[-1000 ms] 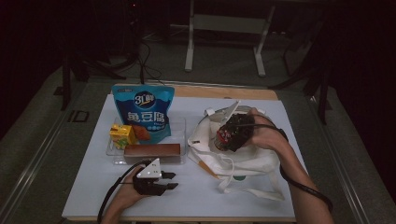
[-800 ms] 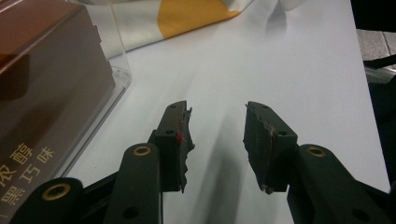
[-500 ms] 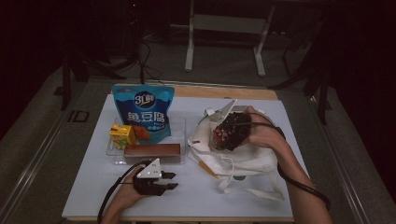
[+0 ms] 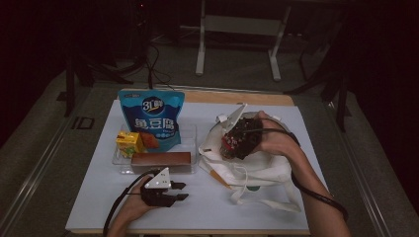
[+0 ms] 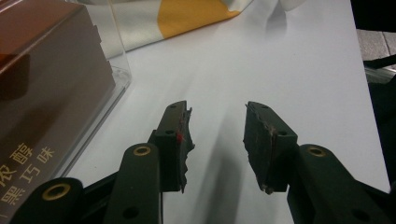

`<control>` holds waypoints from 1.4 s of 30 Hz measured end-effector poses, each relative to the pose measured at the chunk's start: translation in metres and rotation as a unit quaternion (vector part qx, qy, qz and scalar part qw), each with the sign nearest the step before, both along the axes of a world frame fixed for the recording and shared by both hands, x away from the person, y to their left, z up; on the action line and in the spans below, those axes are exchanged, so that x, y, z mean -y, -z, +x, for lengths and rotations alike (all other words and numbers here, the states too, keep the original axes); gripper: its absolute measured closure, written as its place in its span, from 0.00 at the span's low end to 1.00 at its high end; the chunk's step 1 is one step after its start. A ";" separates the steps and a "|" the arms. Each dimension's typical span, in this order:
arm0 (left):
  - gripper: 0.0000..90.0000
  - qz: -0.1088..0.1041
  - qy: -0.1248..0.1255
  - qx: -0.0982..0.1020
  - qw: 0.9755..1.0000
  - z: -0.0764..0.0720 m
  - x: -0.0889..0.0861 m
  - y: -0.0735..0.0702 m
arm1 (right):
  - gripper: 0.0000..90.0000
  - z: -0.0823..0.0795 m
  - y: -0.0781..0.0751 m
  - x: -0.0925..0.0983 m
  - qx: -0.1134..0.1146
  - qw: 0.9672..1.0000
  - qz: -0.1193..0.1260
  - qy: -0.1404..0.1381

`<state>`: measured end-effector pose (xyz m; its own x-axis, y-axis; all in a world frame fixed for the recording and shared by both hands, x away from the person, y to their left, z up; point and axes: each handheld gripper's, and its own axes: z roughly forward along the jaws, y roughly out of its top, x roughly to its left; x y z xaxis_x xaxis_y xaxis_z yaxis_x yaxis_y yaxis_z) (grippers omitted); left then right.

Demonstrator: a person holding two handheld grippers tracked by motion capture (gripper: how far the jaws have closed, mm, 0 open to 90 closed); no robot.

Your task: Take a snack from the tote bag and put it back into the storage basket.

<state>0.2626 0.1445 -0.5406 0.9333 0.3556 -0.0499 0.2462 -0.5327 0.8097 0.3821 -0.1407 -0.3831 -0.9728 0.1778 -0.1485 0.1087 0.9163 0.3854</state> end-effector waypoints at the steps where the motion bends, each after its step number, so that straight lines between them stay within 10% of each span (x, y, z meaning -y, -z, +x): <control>1: 0.67 0.000 0.000 0.000 1.000 0.000 0.000 0.000 | 0.26 0.000 0.000 -0.001 0.000 1.000 0.000 -0.002; 42: 0.67 0.001 0.002 0.001 1.000 0.000 0.000 0.000 | 0.26 -0.008 -0.012 -0.037 0.004 0.999 0.011 -0.048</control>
